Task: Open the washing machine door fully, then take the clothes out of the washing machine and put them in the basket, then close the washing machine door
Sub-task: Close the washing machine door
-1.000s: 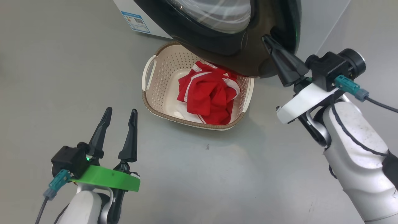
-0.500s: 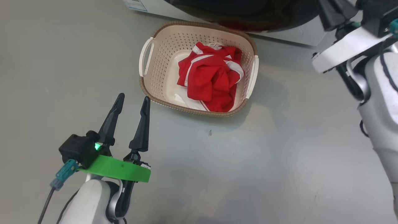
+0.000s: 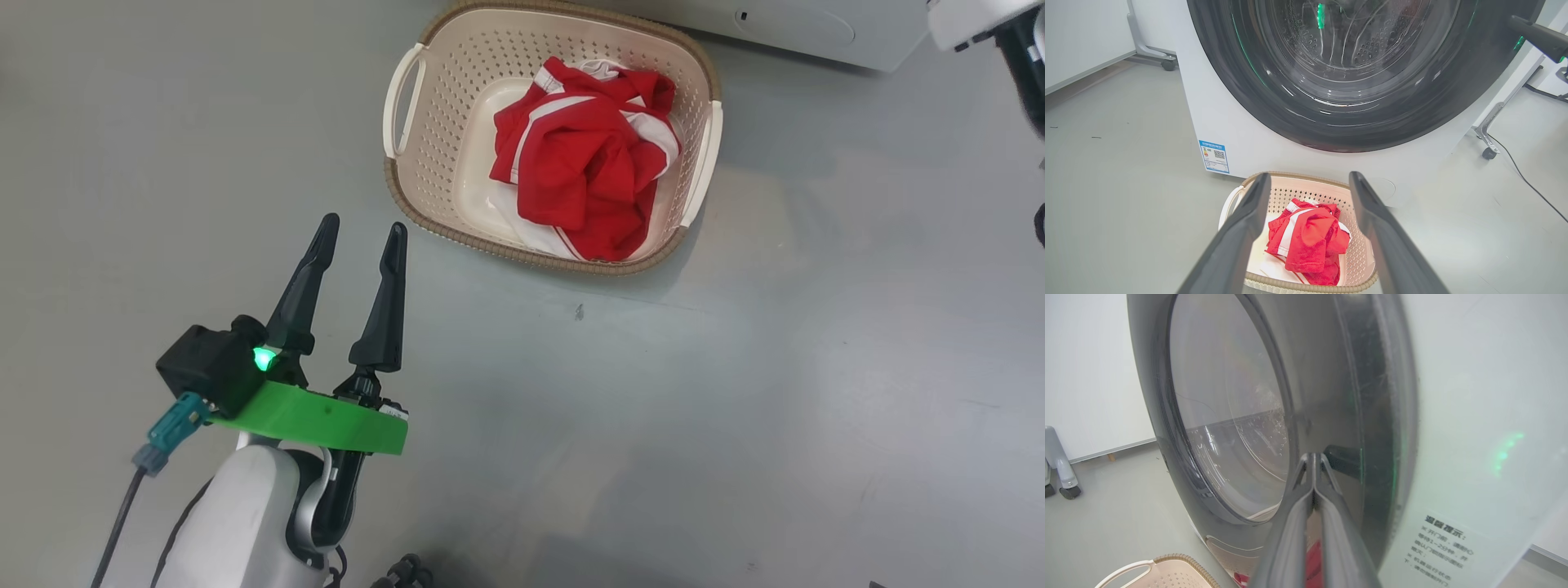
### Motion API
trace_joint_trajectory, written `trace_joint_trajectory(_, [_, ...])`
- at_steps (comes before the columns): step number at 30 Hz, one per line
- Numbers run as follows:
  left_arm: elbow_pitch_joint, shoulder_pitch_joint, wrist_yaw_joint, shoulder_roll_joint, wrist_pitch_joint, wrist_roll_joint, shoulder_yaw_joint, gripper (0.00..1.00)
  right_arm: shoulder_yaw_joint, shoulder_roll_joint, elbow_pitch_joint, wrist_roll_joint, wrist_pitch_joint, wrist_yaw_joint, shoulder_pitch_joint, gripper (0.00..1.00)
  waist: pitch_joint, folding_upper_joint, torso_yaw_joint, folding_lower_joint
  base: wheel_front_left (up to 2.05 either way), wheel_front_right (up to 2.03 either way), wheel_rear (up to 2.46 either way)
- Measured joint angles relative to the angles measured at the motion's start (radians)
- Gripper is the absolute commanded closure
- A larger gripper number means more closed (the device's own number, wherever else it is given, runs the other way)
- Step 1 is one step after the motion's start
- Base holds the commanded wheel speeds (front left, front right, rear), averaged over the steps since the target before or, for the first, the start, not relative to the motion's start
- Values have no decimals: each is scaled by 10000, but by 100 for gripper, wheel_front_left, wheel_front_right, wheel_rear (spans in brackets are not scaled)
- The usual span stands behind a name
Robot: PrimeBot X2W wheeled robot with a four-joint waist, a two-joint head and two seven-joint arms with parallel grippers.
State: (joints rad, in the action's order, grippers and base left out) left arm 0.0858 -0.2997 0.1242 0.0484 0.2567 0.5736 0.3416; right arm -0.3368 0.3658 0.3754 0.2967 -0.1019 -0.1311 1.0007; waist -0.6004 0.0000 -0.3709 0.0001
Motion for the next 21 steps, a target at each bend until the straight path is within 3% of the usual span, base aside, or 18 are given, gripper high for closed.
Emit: trace_joint_trajectory(21, [318, -400, 0, -75, 0, 90, 38, 0, 0, -205, 1475, -362, -621, 23, 798, 100, -242, 0, -166, 0, 0, 0, 0])
